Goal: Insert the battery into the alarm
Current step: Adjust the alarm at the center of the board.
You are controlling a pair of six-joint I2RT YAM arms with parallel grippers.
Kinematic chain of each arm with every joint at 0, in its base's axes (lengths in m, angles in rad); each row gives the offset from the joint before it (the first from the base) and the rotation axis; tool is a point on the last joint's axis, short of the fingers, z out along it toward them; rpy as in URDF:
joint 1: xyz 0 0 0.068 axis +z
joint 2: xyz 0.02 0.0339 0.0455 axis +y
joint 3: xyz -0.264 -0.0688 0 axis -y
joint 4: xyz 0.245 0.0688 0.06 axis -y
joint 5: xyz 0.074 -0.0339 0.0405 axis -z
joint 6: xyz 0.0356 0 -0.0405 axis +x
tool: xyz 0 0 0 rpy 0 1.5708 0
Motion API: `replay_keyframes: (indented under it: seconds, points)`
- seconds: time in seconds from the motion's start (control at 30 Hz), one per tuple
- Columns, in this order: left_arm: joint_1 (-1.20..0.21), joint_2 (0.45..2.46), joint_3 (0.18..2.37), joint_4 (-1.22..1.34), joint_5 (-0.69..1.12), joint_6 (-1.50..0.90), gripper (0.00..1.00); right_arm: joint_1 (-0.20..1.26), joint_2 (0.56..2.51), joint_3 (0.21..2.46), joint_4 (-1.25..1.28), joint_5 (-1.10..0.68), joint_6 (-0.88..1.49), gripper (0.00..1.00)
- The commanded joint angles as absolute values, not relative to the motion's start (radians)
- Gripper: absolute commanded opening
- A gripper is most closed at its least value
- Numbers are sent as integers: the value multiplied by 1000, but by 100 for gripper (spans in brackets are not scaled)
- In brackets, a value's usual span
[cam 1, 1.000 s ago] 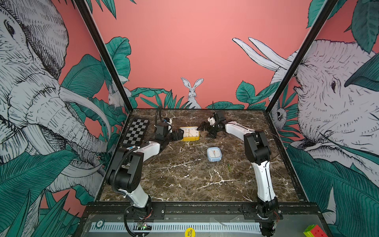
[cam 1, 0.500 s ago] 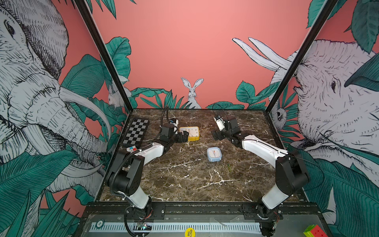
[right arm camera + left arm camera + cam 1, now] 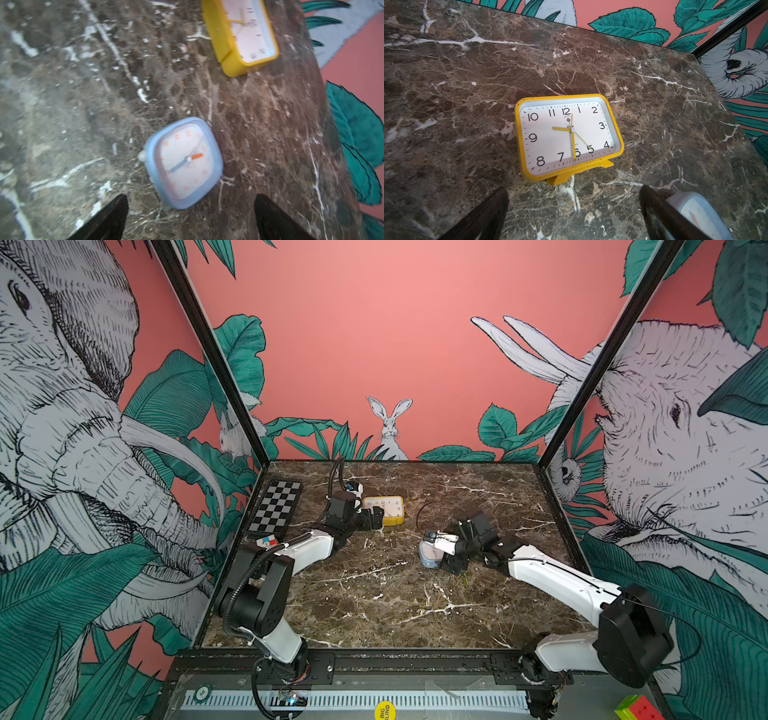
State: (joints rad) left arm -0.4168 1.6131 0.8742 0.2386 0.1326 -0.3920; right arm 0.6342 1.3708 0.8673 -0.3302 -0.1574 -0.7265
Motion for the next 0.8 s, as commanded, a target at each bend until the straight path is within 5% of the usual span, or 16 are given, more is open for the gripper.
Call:
replay_keyframes:
  seconds: [0.0,0.77]
  points:
    - [-431,1601,884,257,129,-395,99,664,1411,849,-376,-156,-836,92]
    - [-437,1662,927,217,125,-395,99,806,1694,763,77,246,-894,91]
